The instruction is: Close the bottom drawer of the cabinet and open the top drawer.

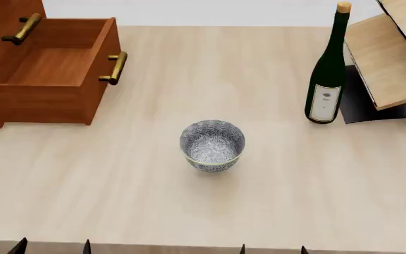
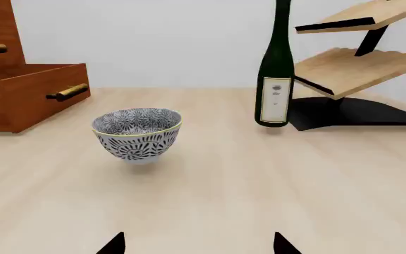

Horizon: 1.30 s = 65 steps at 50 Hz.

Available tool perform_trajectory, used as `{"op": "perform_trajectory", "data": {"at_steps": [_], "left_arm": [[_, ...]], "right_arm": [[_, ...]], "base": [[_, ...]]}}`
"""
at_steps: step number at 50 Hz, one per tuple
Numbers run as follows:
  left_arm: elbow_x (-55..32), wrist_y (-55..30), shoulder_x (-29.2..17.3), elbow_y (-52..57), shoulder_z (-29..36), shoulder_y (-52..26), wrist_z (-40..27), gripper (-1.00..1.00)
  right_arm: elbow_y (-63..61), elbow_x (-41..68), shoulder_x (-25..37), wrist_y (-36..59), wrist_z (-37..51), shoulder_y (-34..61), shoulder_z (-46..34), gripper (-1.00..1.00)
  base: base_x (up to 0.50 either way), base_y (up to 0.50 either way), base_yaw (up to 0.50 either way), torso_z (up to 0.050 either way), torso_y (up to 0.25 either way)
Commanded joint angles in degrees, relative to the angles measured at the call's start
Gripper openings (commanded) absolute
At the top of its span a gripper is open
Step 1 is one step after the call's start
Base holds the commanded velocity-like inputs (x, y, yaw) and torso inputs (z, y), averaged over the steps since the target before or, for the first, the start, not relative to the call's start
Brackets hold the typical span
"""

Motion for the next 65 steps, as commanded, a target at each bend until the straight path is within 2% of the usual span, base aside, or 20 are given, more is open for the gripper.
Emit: {"op": "perform_trajectory", "data": {"at_steps": [1,16,18,19,21,32,47,55,56,65], "left_arm": [[-0.6,0.0,-0.6,0.0,0.6,0.0,-0.6,1.00],[-4.0,-2.2,-2.8,2.1,3.6,0.4,-2.8,1.00],[-5.1,-2.5,-2.9,3.0,3.4,0.6,-2.9,1.00],[-8.5,-1.8,-2.7,4.1,2.8,1.2,-1.3,1.00],[-6.7,-2.8,-3.1,4.4,3.5,0.8,-2.8,1.00],[-8.7,-4.0,-4.1,7.6,4.1,1.4,-3.9,1.00],[-7.3,-0.9,-5.4,11.3,5.4,0.3,-6.0,1.00],[-8.6,-2.8,-5.9,14.2,4.8,-3.8,-7.5,1.00],[-11.9,-9.5,-7.5,20.2,4.5,-9.3,-6.2,1.00],[-16.9,-20.7,-10.1,26.9,2.6,-18.4,-7.2,1.00]], "right_arm": [[0.0,0.5,0.5,0.0,0.7,0.0,-0.7,1.00],[0.3,3.2,3.0,-0.1,2.6,0.3,-3.7,1.00],[0.2,3.4,3.2,0.0,3.0,0.2,-3.9,1.00],[0.2,3.5,3.3,0.1,3.0,0.2,-4.1,1.00],[0.1,3.6,3.4,0.2,3.3,0.3,-4.3,1.00],[-1.8,4.2,4.3,0.9,4.4,-0.2,-5.5,1.00],[-4.3,5.0,5.7,3.2,5.8,0.9,-6.4,1.00],[-7.4,5.3,7.1,7.0,6.9,3.3,-5.9,1.00],[-11.1,5.0,8.0,12.6,7.9,6.5,-5.0,1.00],[-15.3,7.0,9.4,17.7,8.3,9.4,-3.3,1.00]], "base": [[0.00,0.00,0.00,0.000,0.000],[0.00,0.00,0.00,0.000,0.000],[0.00,0.00,0.00,0.000,0.000],[0.00,0.00,0.00,0.000,0.000],[0.00,0.00,0.00,0.050,0.009],[0.00,0.00,0.00,0.050,0.000],[0.00,0.00,0.00,0.050,0.000],[0.00,0.00,0.00,0.050,0.000],[0.00,0.00,0.00,0.050,0.000],[0.00,0.00,0.00,0.050,0.000]]}}
